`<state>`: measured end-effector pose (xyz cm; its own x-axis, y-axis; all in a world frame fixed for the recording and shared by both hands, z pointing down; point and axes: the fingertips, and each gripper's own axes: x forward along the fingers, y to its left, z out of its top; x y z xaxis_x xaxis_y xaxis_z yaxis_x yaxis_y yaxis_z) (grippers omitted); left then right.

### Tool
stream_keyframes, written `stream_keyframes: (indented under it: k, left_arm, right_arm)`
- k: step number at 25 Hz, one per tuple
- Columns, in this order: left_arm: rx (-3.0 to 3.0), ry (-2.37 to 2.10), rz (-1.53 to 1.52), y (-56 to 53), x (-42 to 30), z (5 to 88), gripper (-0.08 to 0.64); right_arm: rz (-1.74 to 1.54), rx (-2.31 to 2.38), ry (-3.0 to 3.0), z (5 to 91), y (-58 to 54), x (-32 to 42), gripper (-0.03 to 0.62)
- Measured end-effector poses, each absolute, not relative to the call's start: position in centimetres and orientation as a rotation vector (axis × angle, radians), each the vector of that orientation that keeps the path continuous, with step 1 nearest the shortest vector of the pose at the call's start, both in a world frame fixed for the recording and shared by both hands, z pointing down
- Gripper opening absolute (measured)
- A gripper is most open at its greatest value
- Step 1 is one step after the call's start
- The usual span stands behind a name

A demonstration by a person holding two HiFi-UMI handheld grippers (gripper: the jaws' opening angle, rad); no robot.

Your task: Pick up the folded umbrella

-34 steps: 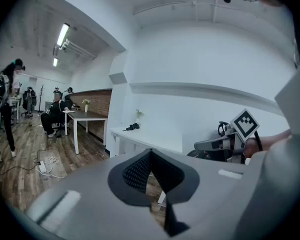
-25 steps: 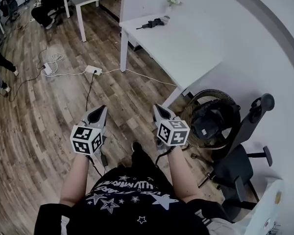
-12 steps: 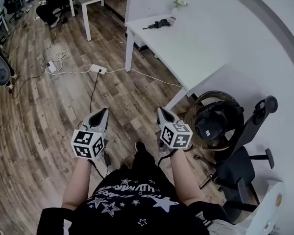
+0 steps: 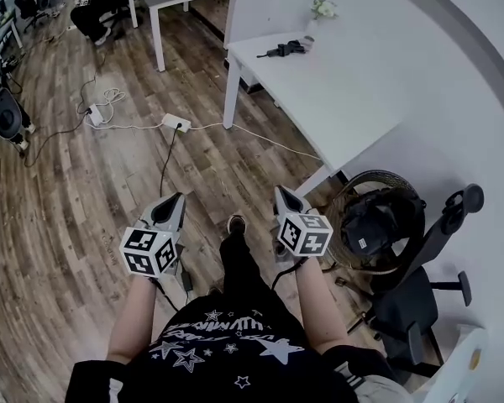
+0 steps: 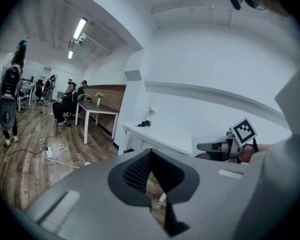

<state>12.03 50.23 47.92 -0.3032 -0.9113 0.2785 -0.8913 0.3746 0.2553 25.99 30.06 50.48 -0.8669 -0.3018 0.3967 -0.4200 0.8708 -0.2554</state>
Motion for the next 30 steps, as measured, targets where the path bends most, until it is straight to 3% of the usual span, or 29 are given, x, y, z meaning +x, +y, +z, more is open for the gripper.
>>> stream_keyframes:
  k: [11, 30]
  left_arm:
    - [1.569, -2.236, -0.004, 41.7, 4.0, 49.4, 0.003]
    - [1.665, -2.151, 0.017, 17.0, -9.0, 48.1, 0.003]
  right_arm:
    - [0.544, 0.534, -2.689, 51.9, 21.5, 17.0, 0.017]
    - [0.607, 0.611, -2.654, 51.5, -1.4, 5.1, 0.017]
